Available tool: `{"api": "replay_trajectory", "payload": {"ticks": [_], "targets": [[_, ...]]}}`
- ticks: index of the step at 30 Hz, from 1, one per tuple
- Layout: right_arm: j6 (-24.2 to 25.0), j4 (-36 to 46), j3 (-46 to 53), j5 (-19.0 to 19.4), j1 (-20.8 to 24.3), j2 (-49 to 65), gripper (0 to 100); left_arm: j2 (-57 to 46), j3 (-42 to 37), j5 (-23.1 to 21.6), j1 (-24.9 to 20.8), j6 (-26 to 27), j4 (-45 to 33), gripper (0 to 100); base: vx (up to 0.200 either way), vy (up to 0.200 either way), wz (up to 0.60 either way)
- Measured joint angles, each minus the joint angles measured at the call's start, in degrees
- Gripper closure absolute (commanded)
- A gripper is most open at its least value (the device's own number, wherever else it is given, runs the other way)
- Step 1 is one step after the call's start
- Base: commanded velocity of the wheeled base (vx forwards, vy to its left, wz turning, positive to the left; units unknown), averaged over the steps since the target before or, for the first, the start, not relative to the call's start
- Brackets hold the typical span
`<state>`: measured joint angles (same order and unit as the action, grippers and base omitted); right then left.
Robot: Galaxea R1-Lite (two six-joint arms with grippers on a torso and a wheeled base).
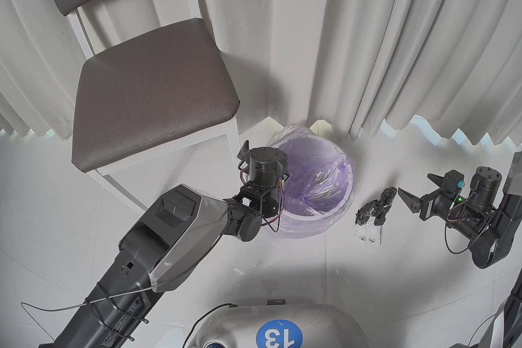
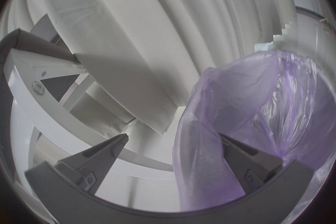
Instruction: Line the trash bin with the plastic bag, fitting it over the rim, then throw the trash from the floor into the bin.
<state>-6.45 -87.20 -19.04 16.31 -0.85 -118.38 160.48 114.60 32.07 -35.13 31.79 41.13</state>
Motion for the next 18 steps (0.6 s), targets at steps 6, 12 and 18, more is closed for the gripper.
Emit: {"api": "replay_trajectory", "payload": {"ticks": [6, 12, 18], "targets": [[0.02, -1.54, -0.28, 0.02, 0.15, -1.18, 0, -1.33, 0.00, -1.23, -0.33, -4.60, 0.33, 0, 0.000, 0.000, 0.00], [-0.01, -1.80, -0.05, 0.02, 0.22, -2.26, 0, -2.38, 0.00, -2.02, -0.69, -8.01, 1.73, 0, 0.000, 0.000, 0.00], [-0.30, -1.80, 0.09, 0.09, 0.20, -2.58, 0, -2.10, 0.00, -1.87, -0.50, -9.02, 0.66, 0, 0.000, 0.000, 0.00]]}}
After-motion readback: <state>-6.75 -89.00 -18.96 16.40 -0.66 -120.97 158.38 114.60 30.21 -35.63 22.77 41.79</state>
